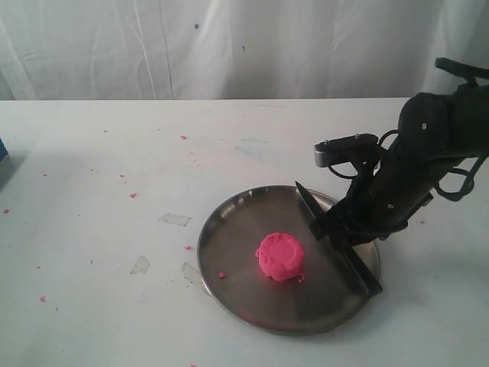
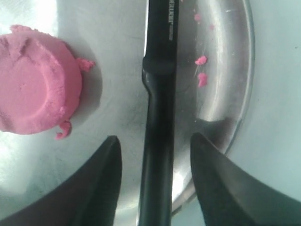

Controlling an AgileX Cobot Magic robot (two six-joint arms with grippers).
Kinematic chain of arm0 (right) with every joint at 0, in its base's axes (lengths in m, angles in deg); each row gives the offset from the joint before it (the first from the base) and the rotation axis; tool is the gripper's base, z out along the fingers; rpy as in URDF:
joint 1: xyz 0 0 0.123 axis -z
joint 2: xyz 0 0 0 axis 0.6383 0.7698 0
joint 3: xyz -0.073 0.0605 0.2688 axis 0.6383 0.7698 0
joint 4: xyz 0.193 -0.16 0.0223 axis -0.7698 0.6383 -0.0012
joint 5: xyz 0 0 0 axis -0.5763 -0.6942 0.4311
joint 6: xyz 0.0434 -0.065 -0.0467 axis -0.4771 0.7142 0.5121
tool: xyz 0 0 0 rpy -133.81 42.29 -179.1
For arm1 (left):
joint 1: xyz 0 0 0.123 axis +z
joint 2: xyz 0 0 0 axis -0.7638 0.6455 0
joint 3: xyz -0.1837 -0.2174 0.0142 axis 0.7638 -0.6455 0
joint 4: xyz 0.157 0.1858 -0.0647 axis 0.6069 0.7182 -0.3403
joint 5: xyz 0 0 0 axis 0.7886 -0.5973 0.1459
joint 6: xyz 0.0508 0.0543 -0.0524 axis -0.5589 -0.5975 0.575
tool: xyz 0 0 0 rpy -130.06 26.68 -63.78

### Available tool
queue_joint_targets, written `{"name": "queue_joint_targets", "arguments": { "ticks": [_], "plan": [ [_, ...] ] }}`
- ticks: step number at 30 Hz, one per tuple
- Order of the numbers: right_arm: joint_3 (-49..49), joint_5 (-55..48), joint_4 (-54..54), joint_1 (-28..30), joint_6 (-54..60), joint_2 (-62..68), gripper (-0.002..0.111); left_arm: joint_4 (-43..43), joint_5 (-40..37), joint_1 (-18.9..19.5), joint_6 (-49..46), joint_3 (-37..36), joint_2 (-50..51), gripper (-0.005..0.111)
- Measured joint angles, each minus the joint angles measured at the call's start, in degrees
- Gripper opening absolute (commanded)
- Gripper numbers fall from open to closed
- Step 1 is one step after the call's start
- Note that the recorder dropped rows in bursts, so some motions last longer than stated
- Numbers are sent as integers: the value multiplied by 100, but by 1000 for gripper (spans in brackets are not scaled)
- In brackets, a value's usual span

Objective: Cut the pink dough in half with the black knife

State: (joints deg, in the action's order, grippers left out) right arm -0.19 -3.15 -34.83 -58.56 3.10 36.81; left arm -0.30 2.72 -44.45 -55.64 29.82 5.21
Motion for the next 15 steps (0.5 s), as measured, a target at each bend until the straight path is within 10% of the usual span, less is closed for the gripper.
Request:
{"name": "queue_joint_targets", "arguments": {
  "ticks": [15],
  "plan": [
    [-153,-363,-10,0,-121,199,44,0,0,0,0,0,0,0]
  ]
}}
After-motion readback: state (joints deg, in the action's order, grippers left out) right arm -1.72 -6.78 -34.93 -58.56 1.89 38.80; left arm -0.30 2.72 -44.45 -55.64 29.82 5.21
